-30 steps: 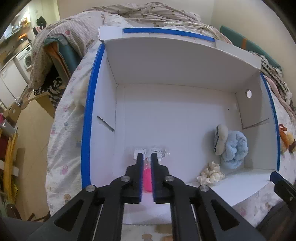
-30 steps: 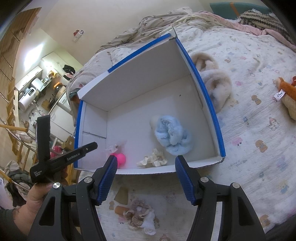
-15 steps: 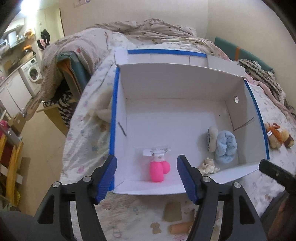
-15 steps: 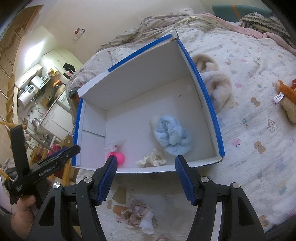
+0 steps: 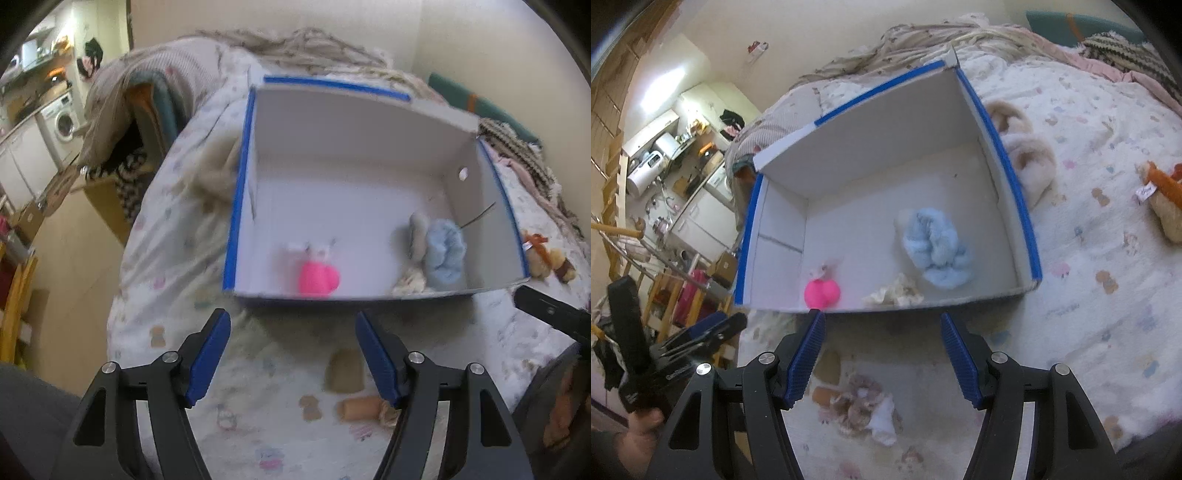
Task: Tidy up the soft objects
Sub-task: 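Reach down to the white sock and grasp it with the right tool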
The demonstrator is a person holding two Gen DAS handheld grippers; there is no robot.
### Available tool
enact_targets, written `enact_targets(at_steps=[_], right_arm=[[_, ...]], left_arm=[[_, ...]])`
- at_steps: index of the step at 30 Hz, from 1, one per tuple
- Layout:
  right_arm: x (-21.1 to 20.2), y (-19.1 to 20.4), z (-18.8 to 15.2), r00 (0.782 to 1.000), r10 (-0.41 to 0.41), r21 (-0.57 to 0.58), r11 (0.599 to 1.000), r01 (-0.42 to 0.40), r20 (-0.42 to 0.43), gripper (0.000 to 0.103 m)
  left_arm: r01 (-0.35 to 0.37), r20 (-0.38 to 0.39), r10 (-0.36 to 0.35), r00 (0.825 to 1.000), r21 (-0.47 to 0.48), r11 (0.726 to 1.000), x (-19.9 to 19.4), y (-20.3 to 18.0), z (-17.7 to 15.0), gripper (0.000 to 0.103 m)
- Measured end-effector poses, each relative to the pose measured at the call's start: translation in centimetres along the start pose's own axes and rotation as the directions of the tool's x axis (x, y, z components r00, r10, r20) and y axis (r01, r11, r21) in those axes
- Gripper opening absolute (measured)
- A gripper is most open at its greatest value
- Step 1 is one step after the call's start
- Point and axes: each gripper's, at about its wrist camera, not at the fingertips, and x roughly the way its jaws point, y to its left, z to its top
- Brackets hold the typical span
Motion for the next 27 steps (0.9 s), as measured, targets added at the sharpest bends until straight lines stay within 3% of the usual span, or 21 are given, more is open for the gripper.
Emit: enact_targets(at_steps=[6, 11, 13, 16, 20, 21, 22, 24, 27], right_arm=[[2.2, -0.1, -1.6, 0.989, 0.011, 0.018, 1.0, -0.009, -0.149, 0.068], [7.0, 0.6, -4.1, 0.92, -0.014, -0.028, 1.0, 0.004, -0.391, 0.068], [8.2, 1.1, -4.7, 0.904, -0.043, -0.066, 0.998, 0.016, -0.426, 0.068], [8.8, 1.3, -5.0, 0.887, -0.022, -0.059, 0.998, -0.006, -0.461, 0.068], [7.6, 1.2, -5.3, 0.891, 0.001, -0.053, 0.998, -0.028, -0.453, 0.068], [7.3, 1.1, -5.2, 0.897, -0.007, -0.056, 0.998, -0.02, -0.443, 0.061], [7.1, 1.0, -5.2, 0.9, -0.012, -0.058, 0.998, -0.014, -0.436, 0.037], [7.1, 0.3, -5.2, 0.893, 0.0, -0.032, 0.999, -0.016, -0.451, 0.017], [6.2, -0.4, -4.4, 0.912, -0.007, -0.013, 1.0, 0.002, -0.41, 0.009]], left_arm=[[0.0, -0.073, -0.003, 0.997, -0.044, 0.999, 1.4, 0.9, -1.0, 0.068], [0.005, -0.093, -0.012, 0.996, -0.076, 0.997, 2.0, 1.3, -1.1, 0.068], [-0.005, -0.097, -0.002, 0.995, -0.08, 0.997, 2.1, 1.4, -1.0, 0.068], [-0.011, -0.113, 0.0, 0.994, -0.098, 0.995, 2.5, 2.0, -1.1, 0.068], [-0.019, -0.16, 0.002, 0.987, -0.105, 0.994, 3.4, 2.2, -1.5, 0.068], [-0.018, -0.179, -0.001, 0.984, -0.103, 0.995, 3.8, 2.2, -1.7, 0.068], [-0.015, -0.203, -0.005, 0.979, -0.101, 0.995, 4.3, 2.1, -1.9, 0.068], [-0.013, -0.239, -0.013, 0.971, -0.107, 0.994, 5.2, 2.0, -2.3, 0.068], [-0.004, -0.262, -0.025, 0.965, -0.111, 0.994, 5.9, 1.7, -2.6, 0.068]])
